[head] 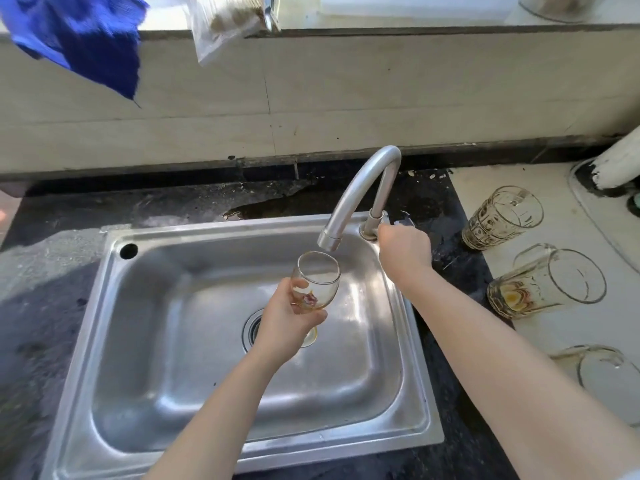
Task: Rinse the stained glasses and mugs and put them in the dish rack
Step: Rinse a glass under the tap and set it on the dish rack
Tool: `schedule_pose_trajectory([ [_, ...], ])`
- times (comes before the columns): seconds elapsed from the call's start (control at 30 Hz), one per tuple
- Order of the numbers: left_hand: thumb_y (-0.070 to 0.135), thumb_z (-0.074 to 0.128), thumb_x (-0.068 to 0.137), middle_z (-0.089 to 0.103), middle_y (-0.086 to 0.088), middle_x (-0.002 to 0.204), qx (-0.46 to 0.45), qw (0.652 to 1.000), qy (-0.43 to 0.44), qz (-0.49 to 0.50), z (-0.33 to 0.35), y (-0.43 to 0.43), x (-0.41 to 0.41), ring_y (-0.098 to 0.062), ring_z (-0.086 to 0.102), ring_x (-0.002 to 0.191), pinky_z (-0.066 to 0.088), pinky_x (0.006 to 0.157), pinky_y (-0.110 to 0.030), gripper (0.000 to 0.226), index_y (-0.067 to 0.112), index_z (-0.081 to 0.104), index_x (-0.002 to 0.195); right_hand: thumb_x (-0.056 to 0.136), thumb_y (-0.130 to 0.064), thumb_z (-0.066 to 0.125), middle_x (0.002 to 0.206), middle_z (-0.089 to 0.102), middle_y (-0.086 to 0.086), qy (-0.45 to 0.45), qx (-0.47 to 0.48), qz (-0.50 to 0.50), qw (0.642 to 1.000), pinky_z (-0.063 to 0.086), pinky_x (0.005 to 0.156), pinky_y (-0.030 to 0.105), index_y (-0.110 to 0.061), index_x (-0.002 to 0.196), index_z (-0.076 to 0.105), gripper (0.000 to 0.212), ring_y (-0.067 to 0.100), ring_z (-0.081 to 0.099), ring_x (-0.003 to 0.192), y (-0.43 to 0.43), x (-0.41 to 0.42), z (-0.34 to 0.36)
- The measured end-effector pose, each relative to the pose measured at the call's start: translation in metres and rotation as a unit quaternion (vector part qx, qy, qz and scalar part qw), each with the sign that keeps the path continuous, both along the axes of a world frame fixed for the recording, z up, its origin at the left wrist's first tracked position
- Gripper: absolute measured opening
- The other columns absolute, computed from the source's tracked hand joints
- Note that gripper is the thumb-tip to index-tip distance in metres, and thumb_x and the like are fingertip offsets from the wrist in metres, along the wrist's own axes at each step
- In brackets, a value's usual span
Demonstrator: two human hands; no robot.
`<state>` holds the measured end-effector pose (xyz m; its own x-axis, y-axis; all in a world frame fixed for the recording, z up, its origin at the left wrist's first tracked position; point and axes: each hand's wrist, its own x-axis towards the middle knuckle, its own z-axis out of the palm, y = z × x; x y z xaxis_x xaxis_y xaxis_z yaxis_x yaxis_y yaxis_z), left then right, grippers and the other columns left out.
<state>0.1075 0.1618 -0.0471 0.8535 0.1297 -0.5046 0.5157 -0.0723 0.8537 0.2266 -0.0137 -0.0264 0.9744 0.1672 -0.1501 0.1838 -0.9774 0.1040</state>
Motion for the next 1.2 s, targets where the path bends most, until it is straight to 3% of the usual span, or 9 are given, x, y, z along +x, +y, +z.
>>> schedule_pose_trajectory([
  [0.4, -0.004, 0.075, 0.074, 0.064, -0.002, 0.09, 0.001, 1.0, -0.001, 0.009, -0.006, 0.0, 0.001, -0.012, 0.061, 0.073, 0.047, 0.075, -0.027, 0.043, 0.025, 0.051, 0.094, 0.092, 0.004, 0.045, 0.105, 0.066, 0.011, 0.014, -0.01, 0.034, 0.999, 0.038, 0.066, 0.033, -0.004, 0.116, 0.05, 0.026, 0.031, 0.065, 0.096, 0.0, -0.004, -0.002],
  [0.53, -0.001, 0.077, 0.074, 0.069, -0.001, 0.097, 0.006, 1.0, 0.004, 0.018, -0.007, 0.004, -0.004, -0.015, 0.066, 0.082, 0.049, 0.078, -0.028, 0.043, 0.024, 0.053, 0.099, 0.093, -0.016, 0.049, 0.102, 0.06, 0.006, -0.067, 0.097, 0.01, 0.993, 0.038, 0.067, 0.032, -0.007, 0.113, 0.053, 0.022, 0.025, 0.056, 0.095, -0.002, -0.014, 0.001],
  [0.6, 0.0, 0.077, 0.073, 0.069, 0.001, 0.098, 0.008, 1.0, 0.006, 0.023, -0.009, 0.007, -0.008, -0.016, 0.067, 0.085, 0.049, 0.078, -0.027, 0.042, 0.022, 0.055, 0.102, 0.088, -0.019, 0.055, 0.091, 0.052, -0.003, -0.038, 0.288, -0.05, 0.956, 0.038, 0.069, 0.029, -0.012, 0.105, 0.057, 0.018, 0.016, 0.05, 0.085, 0.0, -0.031, 0.008],
  [0.67, 0.001, 0.078, 0.072, 0.07, 0.0, 0.099, 0.009, 1.0, 0.01, 0.023, -0.011, 0.01, -0.012, -0.017, 0.068, 0.089, 0.05, 0.082, -0.03, 0.042, 0.021, 0.057, 0.102, 0.084, -0.017, 0.063, 0.091, 0.053, -0.006, 0.111, 0.477, -0.126, 0.863, 0.039, 0.075, 0.025, -0.016, 0.108, 0.06, 0.024, 0.01, 0.05, 0.083, 0.008, -0.053, 0.017],
  [0.73, 0.001, 0.078, 0.071, 0.071, 0.0, 0.098, 0.009, 1.0, 0.012, 0.019, -0.012, 0.01, -0.016, -0.017, 0.068, 0.089, 0.051, 0.083, -0.033, 0.042, 0.02, 0.058, 0.103, 0.079, -0.018, 0.074, 0.109, 0.057, -0.004, 0.247, 0.534, -0.143, 0.796, 0.038, 0.082, 0.021, -0.019, 0.122, 0.055, 0.047, 0.007, 0.05, 0.098, 0.018, -0.073, 0.016],
  [0.83, -0.003, 0.076, 0.073, 0.072, 0.001, 0.093, -0.004, 1.0, 0.007, 0.011, -0.012, 0.006, -0.018, -0.013, 0.069, 0.083, 0.052, 0.076, -0.028, 0.041, 0.018, 0.059, 0.105, 0.068, -0.033, 0.085, 0.125, 0.052, -0.009, 0.294, 0.537, -0.119, 0.782, 0.036, 0.09, 0.015, -0.025, 0.132, 0.048, 0.074, 0.002, 0.047, 0.115, 0.037, -0.085, 0.004],
  [0.97, -0.006, 0.072, 0.077, 0.071, -0.001, 0.096, -0.034, 0.999, -0.002, -0.011, -0.01, 0.003, -0.014, -0.005, 0.067, 0.079, 0.053, 0.07, -0.018, 0.04, 0.018, 0.059, 0.107, 0.066, -0.028, 0.087, 0.11, 0.06, -0.012, 0.263, 0.569, -0.115, 0.77, 0.043, 0.077, 0.013, -0.032, 0.111, 0.056, 0.055, 0.001, 0.059, 0.096, 0.052, -0.08, 0.01],
  [1.1, -0.013, 0.065, 0.079, 0.071, -0.006, 0.103, -0.066, 0.998, -0.009, -0.015, -0.013, 0.001, -0.019, -0.015, 0.067, 0.09, 0.053, 0.07, -0.018, 0.043, 0.014, 0.059, 0.112, 0.062, -0.026, 0.089, 0.106, 0.064, -0.015, 0.233, 0.587, -0.143, 0.762, 0.045, 0.08, 0.014, -0.029, 0.112, 0.062, 0.057, -0.006, 0.059, 0.098, 0.043, -0.088, 0.007],
  [1.2, -0.014, 0.065, 0.076, 0.072, -0.007, 0.102, -0.049, 0.998, -0.007, -0.029, -0.019, -0.001, -0.033, -0.011, 0.067, 0.088, 0.052, 0.071, -0.018, 0.046, 0.016, 0.06, 0.111, 0.058, -0.026, 0.09, 0.103, 0.066, -0.013, 0.245, 0.564, -0.138, 0.776, 0.048, 0.083, 0.019, -0.032, 0.108, 0.062, 0.058, -0.002, 0.062, 0.094, 0.05, -0.1, 0.001],
])
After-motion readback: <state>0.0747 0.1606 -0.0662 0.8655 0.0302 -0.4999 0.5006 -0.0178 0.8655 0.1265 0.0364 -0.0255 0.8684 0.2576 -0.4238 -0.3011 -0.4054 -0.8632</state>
